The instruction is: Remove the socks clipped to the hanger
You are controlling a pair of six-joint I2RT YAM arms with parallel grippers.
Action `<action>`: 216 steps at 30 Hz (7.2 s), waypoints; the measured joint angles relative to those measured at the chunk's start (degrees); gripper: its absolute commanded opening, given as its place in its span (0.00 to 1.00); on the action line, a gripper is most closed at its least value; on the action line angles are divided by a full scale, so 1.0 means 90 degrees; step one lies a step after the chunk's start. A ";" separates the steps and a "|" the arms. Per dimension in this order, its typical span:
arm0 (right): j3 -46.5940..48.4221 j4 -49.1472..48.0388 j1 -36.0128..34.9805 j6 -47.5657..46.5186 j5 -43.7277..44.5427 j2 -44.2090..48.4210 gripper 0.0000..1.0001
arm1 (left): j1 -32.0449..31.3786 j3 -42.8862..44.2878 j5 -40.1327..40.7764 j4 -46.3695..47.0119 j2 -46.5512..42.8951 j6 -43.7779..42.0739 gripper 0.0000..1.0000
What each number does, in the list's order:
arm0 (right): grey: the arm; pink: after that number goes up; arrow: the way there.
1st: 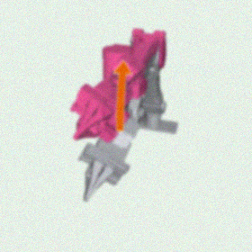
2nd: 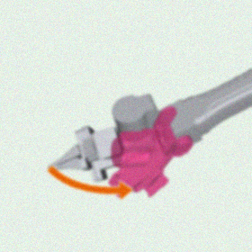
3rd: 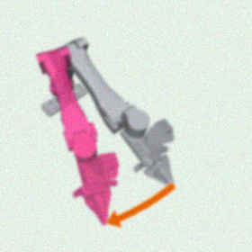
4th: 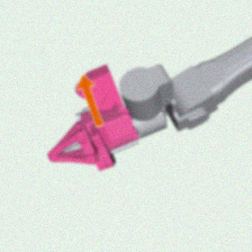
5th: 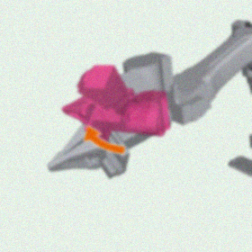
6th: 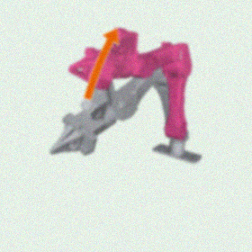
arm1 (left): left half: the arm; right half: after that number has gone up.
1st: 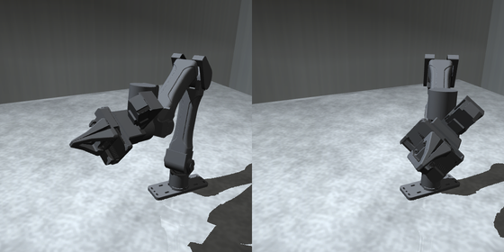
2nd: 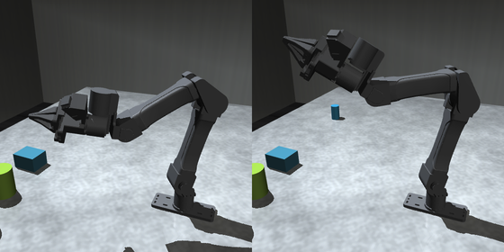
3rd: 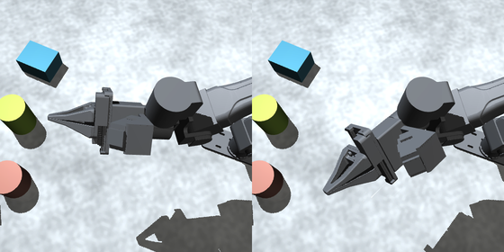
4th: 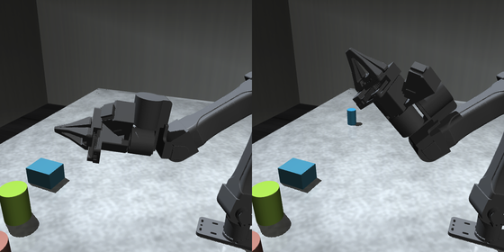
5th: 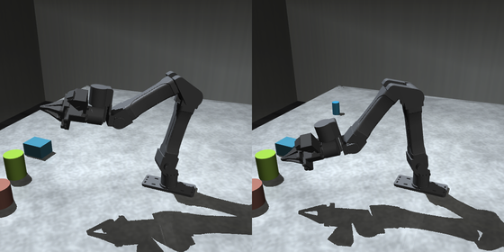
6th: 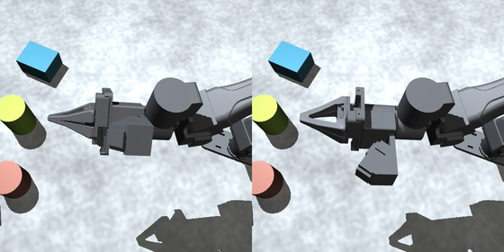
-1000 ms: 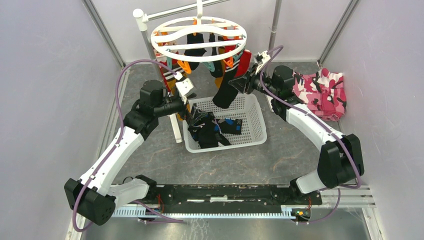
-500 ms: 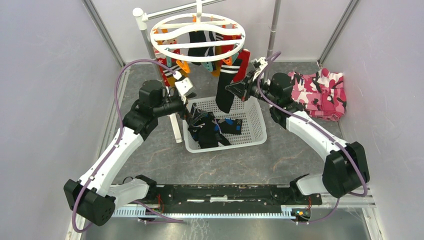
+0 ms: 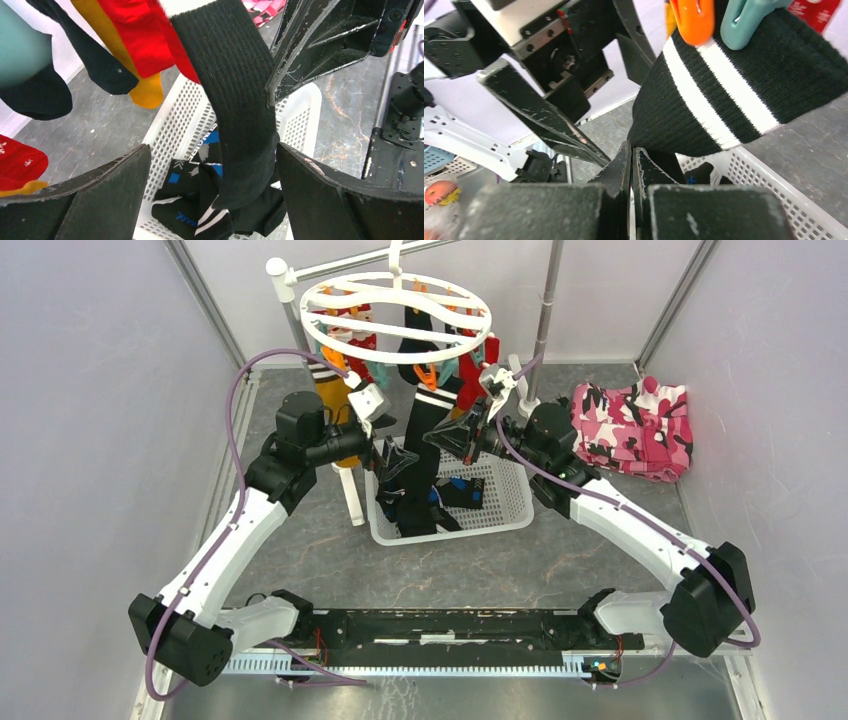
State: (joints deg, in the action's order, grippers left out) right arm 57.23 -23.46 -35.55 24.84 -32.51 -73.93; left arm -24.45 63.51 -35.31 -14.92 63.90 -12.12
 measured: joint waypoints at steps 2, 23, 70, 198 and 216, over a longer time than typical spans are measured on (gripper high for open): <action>0.0000 0.0000 -0.0068 0.0058 0.0000 0.0097 0.00 | 0.0000 0.0070 -0.0158 0.0024 0.0056 0.0000 1.00; 0.0002 -0.0012 -0.0308 0.0610 -0.0364 0.0214 0.11 | 0.0000 0.0712 -0.1753 -0.0495 0.0486 -0.0129 0.09; 0.0833 -0.4180 0.0665 0.3716 -0.0503 -0.1413 0.73 | 0.0027 0.0556 -0.4481 0.0199 0.0491 0.2217 0.08; 0.0500 -0.3881 0.0158 0.4143 -0.0015 -0.1129 0.69 | 0.0075 0.0835 -0.3521 0.2497 0.0920 0.3662 0.02; 0.0651 -0.3976 0.0168 0.4282 0.0430 -0.1260 0.03 | 0.0112 0.0882 -0.3497 0.1098 0.0918 0.2642 0.02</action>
State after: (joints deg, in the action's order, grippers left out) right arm 63.09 -59.24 -34.04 63.37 -28.64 -85.27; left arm -23.44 71.44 -66.78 -5.04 72.16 11.66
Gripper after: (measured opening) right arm 0.066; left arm 0.045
